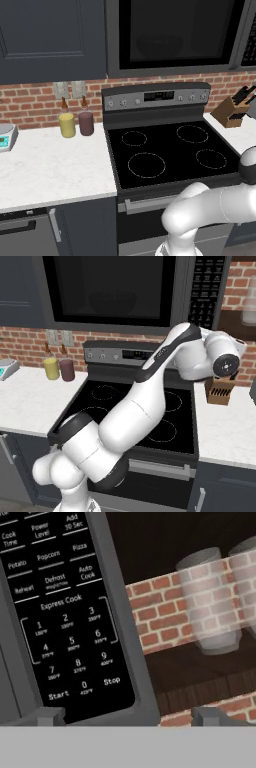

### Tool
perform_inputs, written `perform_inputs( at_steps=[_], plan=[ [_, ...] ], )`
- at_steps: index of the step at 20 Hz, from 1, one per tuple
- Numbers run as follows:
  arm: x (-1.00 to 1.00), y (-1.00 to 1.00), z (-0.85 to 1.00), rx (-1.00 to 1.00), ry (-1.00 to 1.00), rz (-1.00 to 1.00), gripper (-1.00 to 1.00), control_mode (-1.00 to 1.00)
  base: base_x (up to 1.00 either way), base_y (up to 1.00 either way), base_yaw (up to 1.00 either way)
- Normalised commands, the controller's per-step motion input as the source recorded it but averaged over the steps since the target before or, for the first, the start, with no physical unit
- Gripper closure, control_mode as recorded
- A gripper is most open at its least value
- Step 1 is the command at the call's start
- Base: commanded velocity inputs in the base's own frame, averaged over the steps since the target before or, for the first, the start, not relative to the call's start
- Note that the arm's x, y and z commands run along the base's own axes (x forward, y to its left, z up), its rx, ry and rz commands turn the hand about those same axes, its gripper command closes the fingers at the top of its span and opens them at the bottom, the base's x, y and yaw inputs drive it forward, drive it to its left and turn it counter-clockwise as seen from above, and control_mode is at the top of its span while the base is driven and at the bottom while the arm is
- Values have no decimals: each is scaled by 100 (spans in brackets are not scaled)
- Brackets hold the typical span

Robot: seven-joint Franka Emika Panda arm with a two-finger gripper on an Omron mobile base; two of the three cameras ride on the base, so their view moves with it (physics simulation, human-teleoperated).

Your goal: Open the microwave, place the bowl with waffle inside the microwave, then close the microwave door and turn it on.

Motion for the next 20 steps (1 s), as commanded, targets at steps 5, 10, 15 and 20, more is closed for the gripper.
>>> perform_inputs(
  at_steps=[5, 10, 15, 20],
  plan=[
    [38, 1, 0, 0, 2, 0, -100, -100, 0, 0, 0],
    [14, 16, -4, 0, 5, 0, -100, -100, 0, 0, 0],
    [0, 28, -3, 0, 5, 0, -100, -100, 0, 0, 0],
    [17, 12, 0, 0, 4, 0, -100, -100, 0, 0, 0]
  ],
)
